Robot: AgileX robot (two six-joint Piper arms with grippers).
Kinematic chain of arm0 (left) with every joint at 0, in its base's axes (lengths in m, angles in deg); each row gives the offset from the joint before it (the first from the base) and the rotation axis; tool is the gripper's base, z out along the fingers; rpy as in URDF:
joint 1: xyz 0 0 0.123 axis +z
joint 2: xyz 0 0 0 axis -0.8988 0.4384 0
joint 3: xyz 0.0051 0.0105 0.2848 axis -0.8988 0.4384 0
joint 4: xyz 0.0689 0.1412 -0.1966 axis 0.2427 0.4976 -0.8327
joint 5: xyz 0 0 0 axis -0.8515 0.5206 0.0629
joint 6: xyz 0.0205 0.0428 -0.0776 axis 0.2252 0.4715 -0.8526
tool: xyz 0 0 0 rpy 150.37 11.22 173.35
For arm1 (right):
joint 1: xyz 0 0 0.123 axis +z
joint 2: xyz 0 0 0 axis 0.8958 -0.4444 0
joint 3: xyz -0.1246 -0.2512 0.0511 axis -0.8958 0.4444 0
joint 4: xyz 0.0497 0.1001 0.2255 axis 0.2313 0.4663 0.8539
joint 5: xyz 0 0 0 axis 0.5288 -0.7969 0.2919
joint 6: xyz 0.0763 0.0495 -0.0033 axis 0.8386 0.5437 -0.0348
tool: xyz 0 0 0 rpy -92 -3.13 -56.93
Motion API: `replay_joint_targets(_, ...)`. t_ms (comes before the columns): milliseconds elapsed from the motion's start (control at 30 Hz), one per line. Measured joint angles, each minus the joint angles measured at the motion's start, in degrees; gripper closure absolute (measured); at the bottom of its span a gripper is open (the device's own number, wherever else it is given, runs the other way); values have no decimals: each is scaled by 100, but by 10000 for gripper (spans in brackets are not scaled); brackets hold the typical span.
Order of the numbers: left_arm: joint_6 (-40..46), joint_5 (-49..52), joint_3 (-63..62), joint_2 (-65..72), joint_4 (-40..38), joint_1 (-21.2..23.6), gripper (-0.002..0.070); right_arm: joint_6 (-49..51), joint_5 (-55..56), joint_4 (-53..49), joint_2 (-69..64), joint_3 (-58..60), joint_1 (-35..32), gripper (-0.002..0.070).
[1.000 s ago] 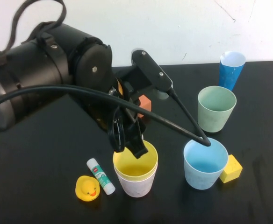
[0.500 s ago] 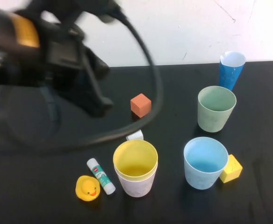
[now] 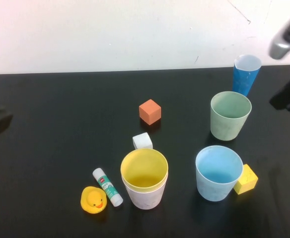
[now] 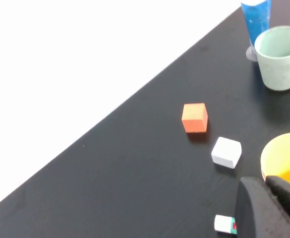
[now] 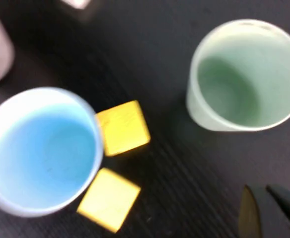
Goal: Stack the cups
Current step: Pick up the green cup
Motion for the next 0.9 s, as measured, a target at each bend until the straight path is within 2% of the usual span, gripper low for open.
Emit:
replay_joint_targets(67, -41, -192, 278, -285, 11, 0, 673, 391, -41, -207, -363, -338, 58, 650)
replay_joint_targets(133, -79, -340, 491, -492, 11, 0, 673, 694, -107, -308, -677, -640, 70, 589)
replay_joint_targets(367, -142, -369, 636, -712, 108, 0, 673, 1671, -70, -297, -1456, -1271, 82, 286)
replay_joint_targets(467, -142, -369, 636, -712, 176, 0, 673, 1776, 22, -196, -1672, -1308, 82, 245)
replay_joint_targets(600, -142, -369, 636, -712, 198, 0, 673, 1804, 123, -163, -1979, -1319, 82, 236)
replay_joint_targets(700, -142, -369, 636, -712, 246, 0, 673, 1841, 233, -158, -2223, -1319, 82, 264)
replay_joint_targets(767, -142, -369, 636, -712, 254, 0, 673, 1865, 283, -147, -2340, -1319, 82, 325)
replay_joint_targets(900, -142, -369, 636, -712, 258, 0, 673, 1878, 347, -88, -2428, -1319, 82, 532)
